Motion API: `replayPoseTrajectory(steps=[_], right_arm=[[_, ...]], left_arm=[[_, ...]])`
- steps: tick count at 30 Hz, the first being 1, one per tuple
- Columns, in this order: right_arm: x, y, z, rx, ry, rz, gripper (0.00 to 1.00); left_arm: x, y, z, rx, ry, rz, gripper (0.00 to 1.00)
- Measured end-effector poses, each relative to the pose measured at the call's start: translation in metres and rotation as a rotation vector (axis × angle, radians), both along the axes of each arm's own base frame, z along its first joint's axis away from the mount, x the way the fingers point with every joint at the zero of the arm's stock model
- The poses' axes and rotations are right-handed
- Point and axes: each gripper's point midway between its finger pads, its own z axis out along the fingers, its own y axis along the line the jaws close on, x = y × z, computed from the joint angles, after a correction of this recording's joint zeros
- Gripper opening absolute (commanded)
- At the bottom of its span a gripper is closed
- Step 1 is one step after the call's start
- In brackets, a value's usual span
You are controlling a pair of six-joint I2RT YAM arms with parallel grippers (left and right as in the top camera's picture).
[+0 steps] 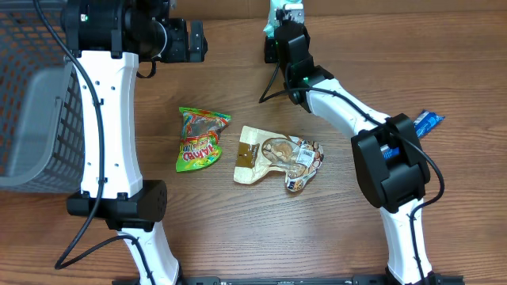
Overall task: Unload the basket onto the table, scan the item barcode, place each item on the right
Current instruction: 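Hold the wipes pack over the white scanner with the right gripper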
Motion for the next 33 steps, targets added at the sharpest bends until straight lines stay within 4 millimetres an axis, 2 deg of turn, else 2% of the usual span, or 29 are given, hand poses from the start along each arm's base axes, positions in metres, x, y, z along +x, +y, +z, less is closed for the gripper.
replayPoseTrajectory(steps=[8,20,23,24,25,26,27,29,30,33], right_arm=[[-0.001,-0.001,-0.011,-0.009,0.024,-0.002,0.04],[0.005,-0.024,-0.018,-0.021,0.056,-0.035,0.04],[-0.007,-0.019,-0.032,-0.045,0.203,0.011,0.03],[-0.007,-0.017,-0.029,-0.041,0.221,0.016,0.04],[-0.005,-0.012,-0.017,-0.027,0.220,0.028,0.04],[0.000,-0.009,-0.001,-0.010,0.203,0.033,0.04],[0.008,-0.002,0.030,0.026,0.144,0.044,0.04],[0.015,0.002,0.062,0.062,0.076,0.051,0.04],[0.016,0.002,0.070,0.070,0.064,0.051,0.04],[0.014,0.002,0.065,0.067,0.081,0.052,0.04]], left_arm=[[0.000,0.000,0.000,0.000,0.000,0.000,1.00],[0.000,0.000,0.000,0.000,0.000,0.000,1.00],[0.000,0.000,0.000,0.000,0.000,0.000,1.00],[0.000,0.000,0.000,0.000,0.000,0.000,1.00],[0.000,0.000,0.000,0.000,0.000,0.000,1.00],[0.000,0.000,0.000,0.000,0.000,0.000,1.00],[0.000,0.000,0.000,0.000,0.000,0.000,1.00],[0.000,0.000,0.000,0.000,0.000,0.000,1.00],[0.000,0.000,0.000,0.000,0.000,0.000,1.00],[0.000,0.000,0.000,0.000,0.000,0.000,1.00]])
